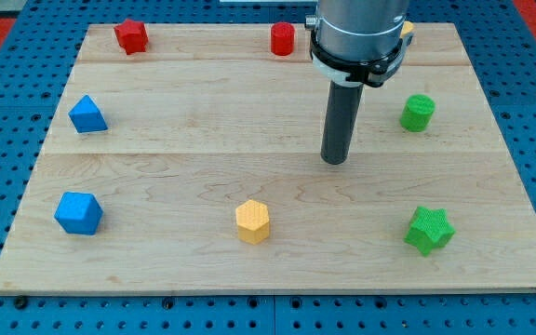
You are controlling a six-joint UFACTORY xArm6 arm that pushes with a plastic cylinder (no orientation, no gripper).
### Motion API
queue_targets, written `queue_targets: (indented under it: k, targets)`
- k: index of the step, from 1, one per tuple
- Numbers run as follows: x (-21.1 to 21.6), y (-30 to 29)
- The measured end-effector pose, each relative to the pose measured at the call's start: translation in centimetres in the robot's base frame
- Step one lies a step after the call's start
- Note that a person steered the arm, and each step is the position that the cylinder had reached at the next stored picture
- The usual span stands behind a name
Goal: Point your arm at the bottom right
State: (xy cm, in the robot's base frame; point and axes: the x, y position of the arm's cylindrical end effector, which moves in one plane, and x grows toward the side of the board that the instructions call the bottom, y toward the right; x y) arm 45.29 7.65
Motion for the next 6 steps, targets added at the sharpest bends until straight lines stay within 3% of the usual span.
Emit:
queue_targets:
  k: [3, 4, 5, 6]
  targets:
    - [0.0, 0.0]
    - [-1.8, 2.7]
    - [-2.1, 9.4]
    - [1.7, 11.4]
